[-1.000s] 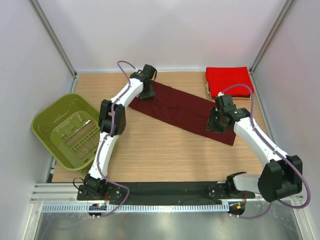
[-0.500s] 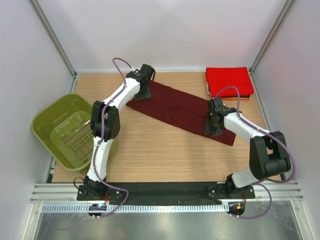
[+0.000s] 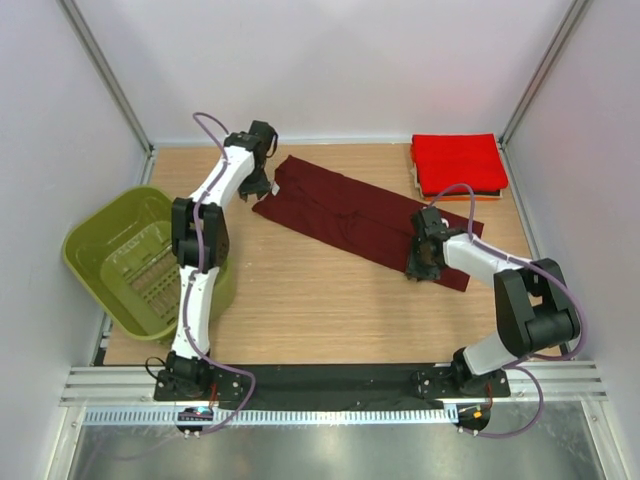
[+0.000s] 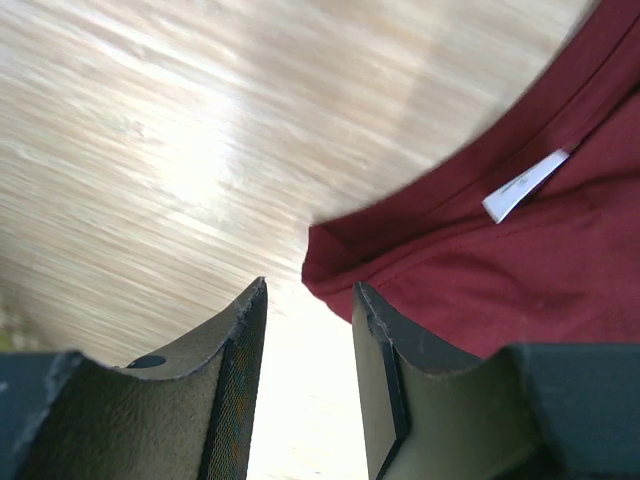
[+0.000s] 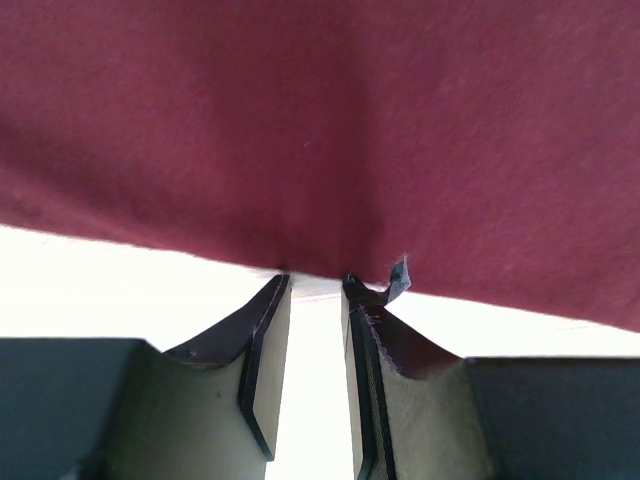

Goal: Fold and stack the t-shirts
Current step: Fold the tshirt

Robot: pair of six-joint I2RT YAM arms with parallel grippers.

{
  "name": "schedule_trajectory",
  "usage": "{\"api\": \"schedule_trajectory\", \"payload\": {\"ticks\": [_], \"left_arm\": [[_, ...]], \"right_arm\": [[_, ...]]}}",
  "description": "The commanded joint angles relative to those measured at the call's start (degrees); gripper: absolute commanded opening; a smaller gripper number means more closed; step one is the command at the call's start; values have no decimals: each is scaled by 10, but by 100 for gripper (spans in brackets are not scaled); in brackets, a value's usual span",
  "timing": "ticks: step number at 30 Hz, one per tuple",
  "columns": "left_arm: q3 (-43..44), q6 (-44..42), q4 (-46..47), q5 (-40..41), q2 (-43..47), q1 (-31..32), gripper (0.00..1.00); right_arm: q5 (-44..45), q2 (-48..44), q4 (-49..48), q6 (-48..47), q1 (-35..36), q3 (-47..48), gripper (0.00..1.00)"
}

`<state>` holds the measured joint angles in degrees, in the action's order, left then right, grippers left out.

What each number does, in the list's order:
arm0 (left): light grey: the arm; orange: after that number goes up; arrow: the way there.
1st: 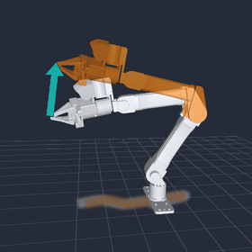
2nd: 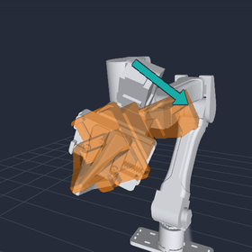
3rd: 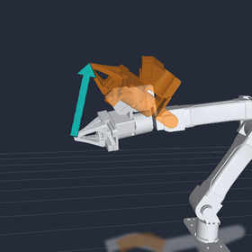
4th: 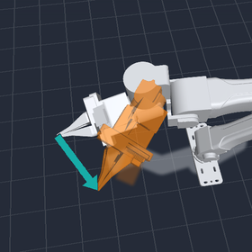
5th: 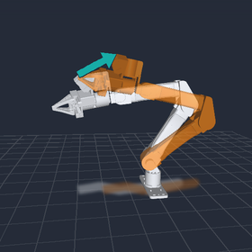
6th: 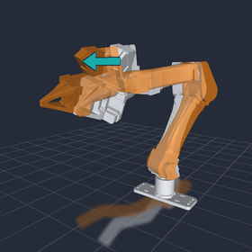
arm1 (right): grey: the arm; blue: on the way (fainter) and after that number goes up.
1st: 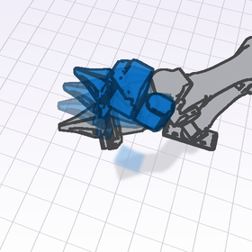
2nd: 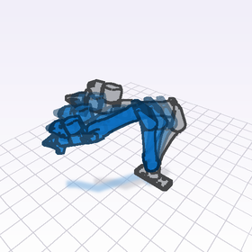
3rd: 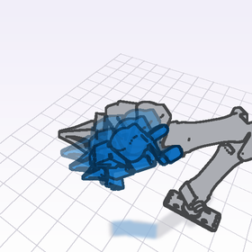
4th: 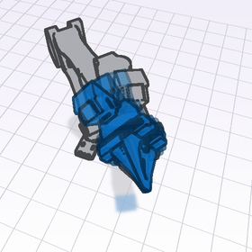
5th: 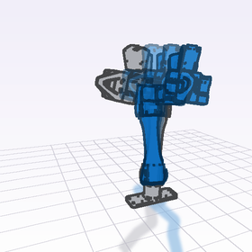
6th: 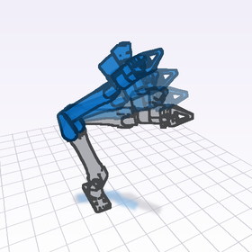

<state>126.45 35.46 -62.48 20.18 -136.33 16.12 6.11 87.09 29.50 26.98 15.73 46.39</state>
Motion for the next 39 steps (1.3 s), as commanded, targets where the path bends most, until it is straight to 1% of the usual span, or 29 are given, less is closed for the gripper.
{"api": "schedule_trajectory", "payload": {"ticks": [1, 4, 6, 8, 9, 11, 12, 13, 14, 16, 17, 19, 23, 25, 26, 29, 32, 35, 39], "left_arm": [[32, -12, 5, 8, 33, 11, 41], [33, -21, 20, -9, 65, 22, 41], [28, -22, 29, -47, 87, 34, 40], [20, -17, 37, -62, 97, 43, 37], [13, -14, 37, -65, 100, 48, 28], [11, -7, 23, -58, 98, 63, 15], [14, -7, 12, -46, 93, 68, 7], [38, -9, -21, -5, 79, 77, 3], [54, -9, -40, 17, 71, 94, 0], [95, -9, -78, 52, 56, 113, 0], [99, -9, -79, 67, 56, 132, 0], [91, 3, -75, 79, 59, 147, 0], [59, 85, -52, 70, 40, 162, 0], [40, 108, -28, 65, 28, 163, 0], [32, 123, -23, 60, 10, 162, 0], [55, 131, -31, 60, -37, 163, 0], [77, 125, -38, 66, -69, 160, 0], [73, 122, -27, 73, -81, 153, 0], [71, 125, -24, 67, -98, 130, 0]], "right_arm": [[-10, -19, -7, 36, 12, -19, 34], [-4, -34, 7, 40, 13, -7, 34], [3, -45, 27, 38, 12, 14, 34], [7, -53, 44, 37, 14, 27, 34], [9, -62, 49, 37, 13, 38, 34], [8, -73, 56, 37, 14, 47, 34], [9, -83, 59, 37, 13, 51, 34], [9, -87, 60, 35, 13, 55, 34], [9, -90, 64, 33, 13, 57, 34], [11, -96, 67, 28, 12, 66, 34], [14, -97, 71, 23, 12, 69, 34], [20, -98, 72, 18, 12, 75, 35], [43, -85, 53, 1, 5, 81, 35], [54, -53, 40, -10, 3, 91, 35], [57, -37, 45, -16, -4, 116, 35], [65, 12, 50, -28, -17, 155, 35], [78, 38, 46, -41, -21, 164, 35], [85, 44, 35, -45, -23, 144, 34], [68, 54, 21, -12, -19, 94, 34]]}}
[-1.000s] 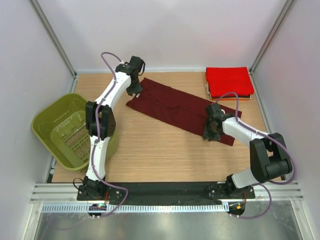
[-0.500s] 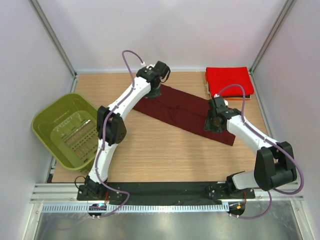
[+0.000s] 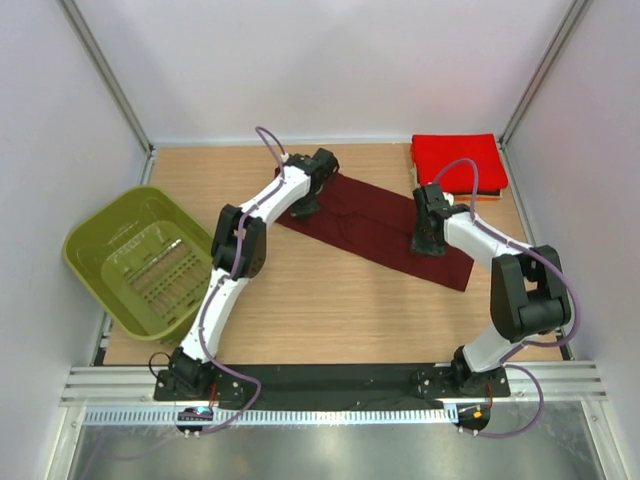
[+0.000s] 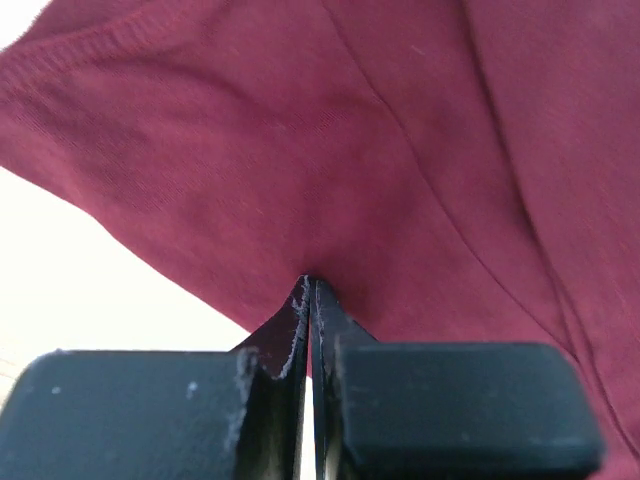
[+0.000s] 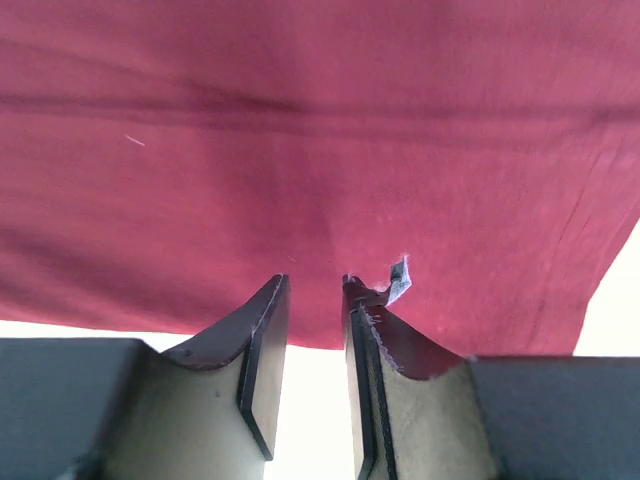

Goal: Fold and stack the t-shirts
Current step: Fold the tshirt

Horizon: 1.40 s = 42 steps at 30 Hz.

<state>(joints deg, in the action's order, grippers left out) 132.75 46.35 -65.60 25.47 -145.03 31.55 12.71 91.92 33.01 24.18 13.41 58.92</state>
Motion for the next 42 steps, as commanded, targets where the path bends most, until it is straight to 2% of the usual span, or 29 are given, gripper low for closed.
{"api": "schedule_trajectory", "payload": {"ticks": [1, 6, 11, 14, 16, 18, 20, 24, 27, 34, 42], "left_arm": [[7, 13, 8, 20, -11, -28, 0], [2, -23, 49, 45, -15, -47, 0], [32, -62, 81, 33, -35, -59, 0], [35, -85, 86, 50, -33, -61, 0], [29, -93, 86, 54, -27, -62, 0], [16, -98, 87, 50, -11, -62, 0], [6, -101, 88, 43, 4, -62, 0], [-15, -105, 90, 36, 50, -62, 1], [-16, -115, 94, 24, 69, -62, 2], [-12, -119, 102, -1, 65, -62, 5], [-8, -112, 102, -25, 16, -64, 5]], "right_arm": [[2, 6, -9, 44, 8, -41, 34], [45, -16, 11, 146, 48, -106, 34], [53, -116, 57, 304, 123, -158, 33], [58, -182, 90, 343, 156, -153, 34], [89, -203, 115, 330, 155, -140, 36], [108, -213, 119, 270, 143, -115, 37], [104, -202, 136, 238, 111, -88, 40], [75, -155, 136, 172, 0, -78, 40], [70, -130, 116, 130, -36, -79, 40], [64, -77, 87, 140, -44, -80, 39], [108, -81, 54, 148, -44, -114, 34]]}}
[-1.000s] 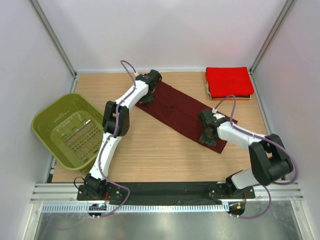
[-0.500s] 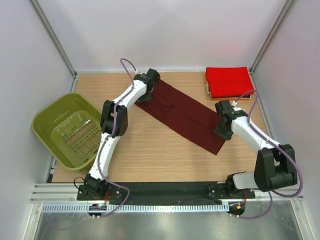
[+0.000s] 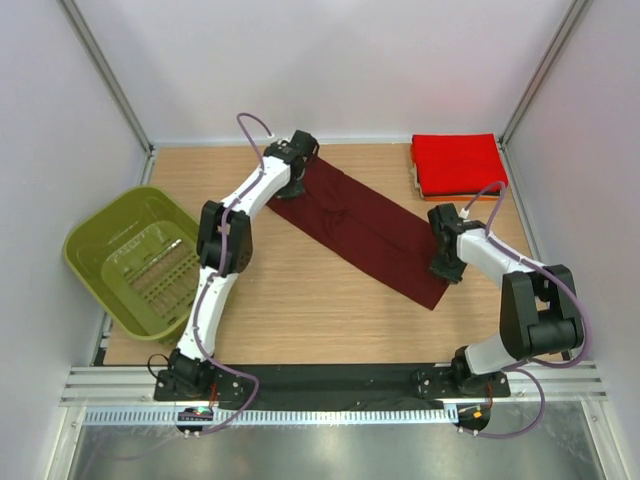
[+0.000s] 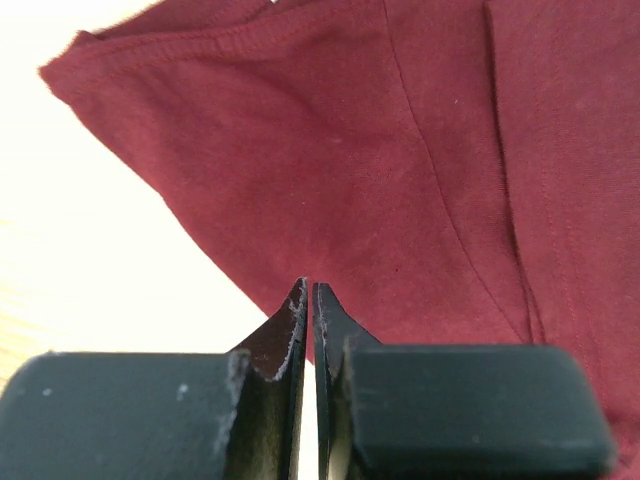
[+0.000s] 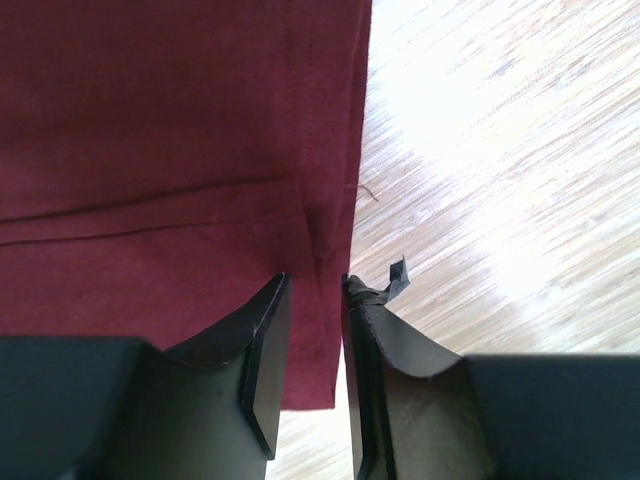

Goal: Fold and stack the t-shirts
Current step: Fold the tshirt

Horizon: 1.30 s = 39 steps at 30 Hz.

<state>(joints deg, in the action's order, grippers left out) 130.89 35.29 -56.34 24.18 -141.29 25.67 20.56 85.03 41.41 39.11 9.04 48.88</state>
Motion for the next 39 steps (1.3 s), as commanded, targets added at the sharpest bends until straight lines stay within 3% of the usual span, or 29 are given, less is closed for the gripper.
{"api": "schedule_trajectory", "payload": {"ticks": [1, 6, 8, 11, 18, 21, 29, 33, 39], "left_arm": [[10, 0, 9, -13, -26, -4, 5], [5, 7, 5, -17, -45, -5, 4], [4, 7, 5, -15, -48, -5, 4], [4, 11, 4, -9, -53, -7, 4], [2, 24, -12, 0, -62, -15, 4], [-3, 19, -10, -9, -57, -16, 4], [-11, 15, -4, -21, -50, -16, 4], [-14, 12, -4, -26, -50, -16, 4], [-14, 10, -2, -33, -50, -16, 4]], "right_arm": [[27, -14, -37, -1, -1, -24, 33], [26, -10, -65, 1, -1, -38, 30], [57, -14, -56, 11, -1, -37, 14], [83, -43, -40, 30, -2, -48, 1], [64, -137, -19, 102, -2, -114, 1], [21, -153, -45, 69, -1, -128, 1], [-47, -151, -47, -25, -12, -12, 23], [-85, -57, -49, -61, -38, 22, 30], [-83, -3, -49, -71, -61, 55, 37]]}}
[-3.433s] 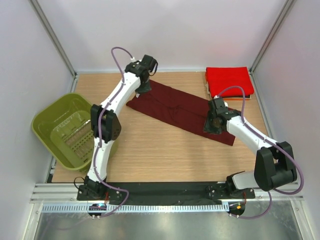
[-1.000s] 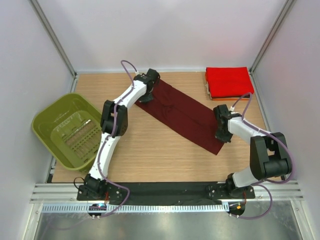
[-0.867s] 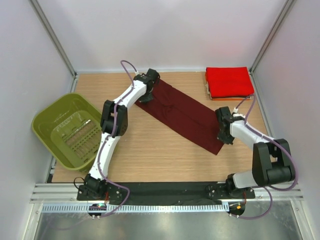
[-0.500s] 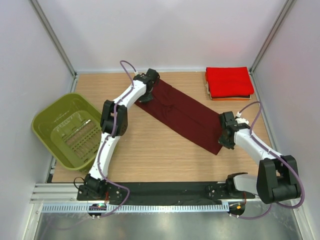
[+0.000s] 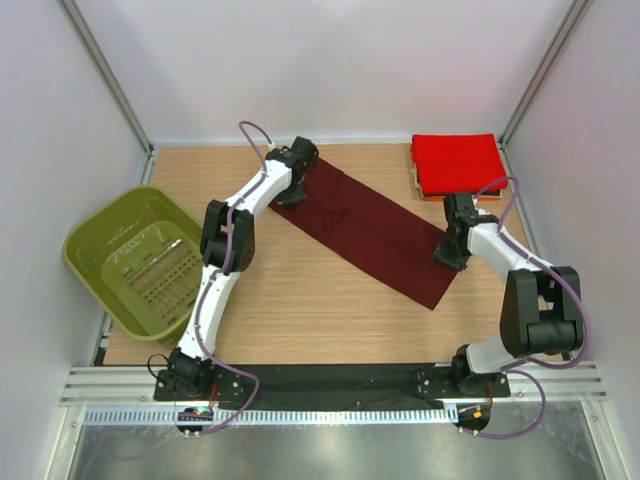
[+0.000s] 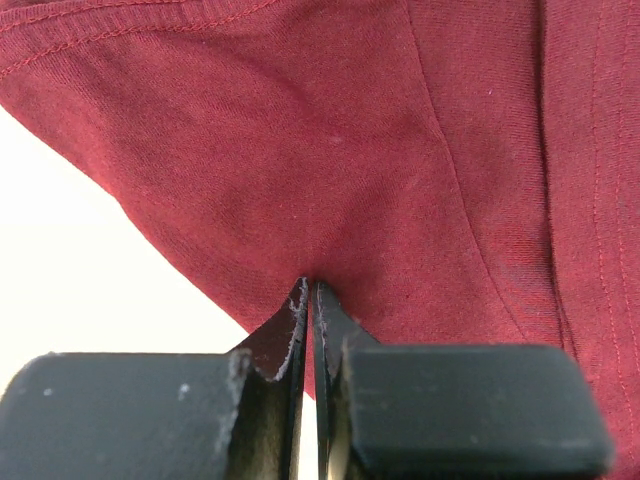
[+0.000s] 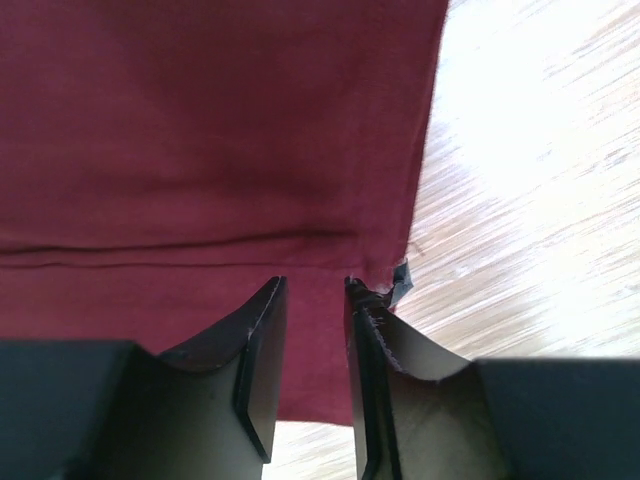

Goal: Fold and stack the t-shirts
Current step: Fold the tshirt

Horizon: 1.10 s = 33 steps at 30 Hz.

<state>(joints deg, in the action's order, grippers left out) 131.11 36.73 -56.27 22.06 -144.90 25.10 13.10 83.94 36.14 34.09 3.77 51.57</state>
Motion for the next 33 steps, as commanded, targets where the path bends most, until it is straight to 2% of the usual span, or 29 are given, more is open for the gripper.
{"api": "schedule_trajectory", "payload": {"ticks": [1, 10, 15, 19, 20, 22, 33], "left_arm": [[-16, -2, -2, -12, -13, -10, 4], [-18, 4, -3, -18, -14, -10, 4], [-20, 4, -4, -17, -14, -11, 4], [-21, 4, -5, -12, -15, -11, 4], [-21, 4, -7, -11, -15, -10, 4], [-21, 4, -7, -9, -17, -11, 3], [-18, 6, -8, -11, -21, -12, 3]], "right_arm": [[-9, 22, 2, -23, -11, 32, 37], [9, 68, -2, -35, -19, 39, 40], [9, 63, -15, -24, -19, 23, 37], [27, 56, -17, -16, -18, 12, 21], [33, 54, -13, -15, -19, 12, 10], [42, 48, -9, -13, -22, 7, 3], [36, 14, -10, -22, -49, -16, 1]]}}
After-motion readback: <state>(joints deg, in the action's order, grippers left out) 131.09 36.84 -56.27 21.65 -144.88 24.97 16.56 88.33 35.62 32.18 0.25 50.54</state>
